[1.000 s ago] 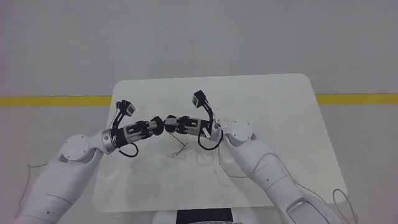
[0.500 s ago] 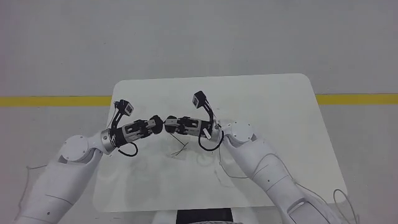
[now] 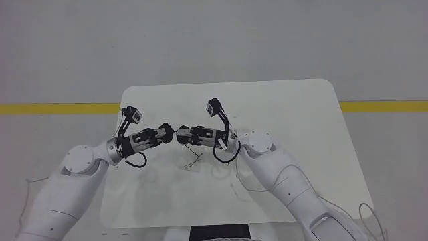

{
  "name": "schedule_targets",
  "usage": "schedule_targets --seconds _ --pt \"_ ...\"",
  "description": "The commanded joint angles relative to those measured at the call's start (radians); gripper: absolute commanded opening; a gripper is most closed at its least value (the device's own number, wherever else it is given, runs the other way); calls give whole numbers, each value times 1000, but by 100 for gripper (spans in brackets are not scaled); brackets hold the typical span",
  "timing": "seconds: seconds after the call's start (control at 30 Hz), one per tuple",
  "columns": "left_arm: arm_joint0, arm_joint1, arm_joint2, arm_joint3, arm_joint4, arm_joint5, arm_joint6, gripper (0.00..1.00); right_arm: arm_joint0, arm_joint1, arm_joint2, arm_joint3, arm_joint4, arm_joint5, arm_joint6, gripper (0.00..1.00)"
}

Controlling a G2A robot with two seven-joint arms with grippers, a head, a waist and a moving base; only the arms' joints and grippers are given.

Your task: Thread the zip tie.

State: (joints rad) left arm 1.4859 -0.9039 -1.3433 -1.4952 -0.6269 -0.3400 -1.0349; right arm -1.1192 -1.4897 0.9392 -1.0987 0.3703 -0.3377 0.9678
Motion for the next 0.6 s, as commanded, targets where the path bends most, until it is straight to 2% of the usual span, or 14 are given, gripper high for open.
schedule_targets --seconds 0.0,0.07,0.13,0.2,0.3,0.57 --pt "2 2 -14 5 -2 0 -28 0 -6 5 9 -3 5 -2 9 100" --pt "-1 4 -26 8 -2 0 -70 0 -13 9 19 -6 17 -2 28 100" --pt "-4 5 -38 17 -34 0 -133 0 -19 12 26 -5 69 -2 107 100" --pt "-8 7 -45 29 -64 0 -198 0 -4 14 24 24 121 15 218 100" --pt "-23 10 -56 59 -91 0 -275 0 -4 14 24 24 121 15 218 100" --pt "-26 10 -57 60 -86 4 -273 0 -10 15 25 20 129 21 201 100"
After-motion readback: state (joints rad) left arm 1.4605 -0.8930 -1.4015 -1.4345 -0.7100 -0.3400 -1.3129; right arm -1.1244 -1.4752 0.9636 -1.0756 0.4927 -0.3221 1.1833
